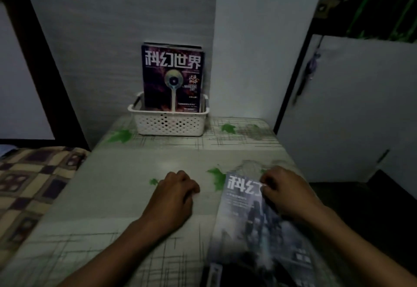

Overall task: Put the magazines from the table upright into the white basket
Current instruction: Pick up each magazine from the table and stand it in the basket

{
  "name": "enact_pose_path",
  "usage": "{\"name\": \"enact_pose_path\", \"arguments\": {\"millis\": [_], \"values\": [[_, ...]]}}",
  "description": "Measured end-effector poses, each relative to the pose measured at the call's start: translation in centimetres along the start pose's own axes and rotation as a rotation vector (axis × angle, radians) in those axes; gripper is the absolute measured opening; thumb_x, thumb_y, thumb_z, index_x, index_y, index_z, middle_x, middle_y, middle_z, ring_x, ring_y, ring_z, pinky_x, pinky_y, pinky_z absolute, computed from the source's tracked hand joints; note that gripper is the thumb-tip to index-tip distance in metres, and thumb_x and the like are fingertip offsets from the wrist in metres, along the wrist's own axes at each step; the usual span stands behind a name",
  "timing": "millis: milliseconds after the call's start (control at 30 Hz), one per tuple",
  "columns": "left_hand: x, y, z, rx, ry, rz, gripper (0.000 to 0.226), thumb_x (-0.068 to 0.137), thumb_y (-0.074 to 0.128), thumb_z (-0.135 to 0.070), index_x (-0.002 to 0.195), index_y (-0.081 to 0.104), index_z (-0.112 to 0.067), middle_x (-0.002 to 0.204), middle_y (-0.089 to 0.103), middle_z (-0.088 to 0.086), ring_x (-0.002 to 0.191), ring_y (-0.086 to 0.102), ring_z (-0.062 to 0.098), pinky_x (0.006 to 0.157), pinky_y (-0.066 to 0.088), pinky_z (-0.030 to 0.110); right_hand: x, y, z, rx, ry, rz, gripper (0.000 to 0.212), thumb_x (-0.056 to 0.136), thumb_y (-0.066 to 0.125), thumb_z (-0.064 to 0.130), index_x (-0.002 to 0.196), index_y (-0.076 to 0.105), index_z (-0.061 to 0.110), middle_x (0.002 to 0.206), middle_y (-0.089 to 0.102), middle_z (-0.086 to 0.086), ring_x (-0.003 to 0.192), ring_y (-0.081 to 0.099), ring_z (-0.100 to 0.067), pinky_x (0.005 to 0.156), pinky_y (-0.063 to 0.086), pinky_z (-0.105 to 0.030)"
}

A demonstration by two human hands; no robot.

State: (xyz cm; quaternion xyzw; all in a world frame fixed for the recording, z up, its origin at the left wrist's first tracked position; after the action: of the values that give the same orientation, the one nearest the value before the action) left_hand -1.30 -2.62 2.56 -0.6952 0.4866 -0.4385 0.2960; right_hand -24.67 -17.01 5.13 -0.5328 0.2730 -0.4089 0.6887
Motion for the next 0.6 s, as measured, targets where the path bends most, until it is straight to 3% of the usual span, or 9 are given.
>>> {"name": "enact_pose_path", "arguments": {"millis": [67, 167, 233, 300, 367, 433, 500, 567, 600], "values": [[-0.6, 0.1, -1.8, 0.071, 0.007, 0.049, 0.024, 0.085, 0.055, -0.017, 0.098, 0.074, -0.019, 0.100, 0.060, 0.000, 0.096, 0.052, 0.021, 0.080, 0.044, 0.034, -1.6, -0.6, -1.6, -0.171, 0.136, 0.070, 0.047, 0.084, 0.050, 0.061, 0.113, 0.057, 0.024, 0.119, 0.057, -0.005, 0.102, 0.059, -0.025, 0.068, 0.039, -0.030], [-1.4, 0.4, -4.8, -0.032, -0.123, 0.156, 0.026, 0.079, 0.054, -0.040, 0.067, 0.068, -0.021, 0.075, 0.061, -0.006, 0.073, 0.059, 0.011, 0.062, 0.046, 0.028, -3.7, -0.3, -3.0, -0.224, 0.281, 0.196, 0.091, 0.077, 0.036, 0.082, 0.143, 0.032, 0.019, 0.138, 0.053, -0.008, 0.116, 0.057, -0.027, 0.076, 0.042, -0.032], [-1.6, 0.7, -5.9, -0.264, -0.344, 0.240, 0.034, 0.067, 0.063, -0.052, 0.065, 0.068, -0.018, 0.063, 0.068, -0.004, 0.059, 0.063, 0.007, 0.055, 0.046, 0.023, -4.5, 0.0, -2.8, -0.191, 0.280, 0.198, 0.095, 0.079, 0.033, 0.082, 0.147, 0.026, 0.015, 0.140, 0.053, -0.009, 0.118, 0.056, -0.026, 0.079, 0.042, -0.031], [-1.6, 0.9, -6.2, -0.545, -0.543, 0.263, 0.030, 0.063, 0.075, -0.044, 0.069, 0.071, -0.015, 0.067, 0.073, -0.002, 0.061, 0.067, 0.011, 0.057, 0.048, 0.023, -4.9, -0.2, -2.4, -0.173, 0.267, 0.183, 0.090, 0.081, 0.037, 0.079, 0.144, 0.031, 0.014, 0.138, 0.055, -0.008, 0.115, 0.057, -0.024, 0.075, 0.042, -0.028], [-1.6, 0.9, -6.8, -0.852, -0.642, 0.329, 0.017, 0.068, 0.080, -0.026, 0.075, 0.075, -0.011, 0.077, 0.075, 0.009, 0.062, 0.066, 0.017, 0.058, 0.046, 0.026, -5.1, -0.7, -2.0, -0.086, 0.261, 0.180, 0.078, 0.080, 0.048, 0.073, 0.134, 0.042, 0.018, 0.131, 0.059, -0.005, 0.100, 0.058, -0.019, 0.061, 0.036, -0.023], [-1.7, 1.0, -7.6, -0.994, -0.671, 0.347, 0.028, 0.064, 0.082, -0.024, 0.089, 0.072, -0.015, 0.089, 0.076, 0.011, 0.064, 0.069, 0.018, 0.053, 0.047, 0.024, -5.2, -0.7, -1.4, 0.058, 0.249, 0.180, 0.066, 0.076, 0.059, 0.066, 0.127, 0.048, 0.024, 0.127, 0.061, 0.000, 0.086, 0.051, -0.011, 0.053, 0.029, -0.017], [-1.8, 0.9, -7.9, -0.835, -0.628, 0.215, 0.059, 0.058, 0.081, -0.036, 0.111, 0.056, -0.028, 0.107, 0.067, -0.003, 0.083, 0.070, 0.015, 0.064, 0.053, 0.028, -5.3, -0.6, -0.6, 0.122, 0.233, 0.187, 0.067, 0.074, 0.063, 0.063, 0.129, 0.047, 0.027, 0.128, 0.060, 0.003, 0.085, 0.047, -0.008, 0.052, 0.027, -0.013], [-2.2, 0.6, -7.9, -0.426, -0.477, 0.123, 0.068, 0.059, 0.069, -0.054, 0.119, 0.041, -0.043, 0.116, 0.045, -0.018, 0.111, 0.049, 0.011, 0.090, 0.046, 0.034, -5.3, -0.3, 0.1, 0.143, 0.218, 0.206, 0.073, 0.073, 0.063, 0.065, 0.132, 0.045, 0.027, 0.131, 0.058, 0.003, 0.089, 0.048, -0.009, 0.053, 0.028, -0.014], [-2.4, 0.4, -7.7, -0.344, -0.443, 0.091, 0.071, 0.060, 0.067, -0.056, 0.123, 0.038, -0.044, 0.119, 0.038, -0.018, 0.119, 0.041, 0.013, 0.097, 0.041, 0.034, -5.3, -0.3, 0.5, 0.139, 0.217, 0.229, 0.077, 0.071, 0.062, 0.069, 0.132, 0.044, 0.027, 0.131, 0.058, 0.002, 0.090, 0.049, -0.010, 0.055, 0.031, -0.015]]}}
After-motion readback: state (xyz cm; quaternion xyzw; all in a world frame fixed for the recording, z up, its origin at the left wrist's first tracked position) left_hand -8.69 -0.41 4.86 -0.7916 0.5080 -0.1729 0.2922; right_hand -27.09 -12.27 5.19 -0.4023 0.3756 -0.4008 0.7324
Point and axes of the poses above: each hand's wrist, its own x-axis towards the middle knuckle, its own y-axis out of the palm, z = x × y, the point moved 3 cm from there along x, towards the middle knuckle
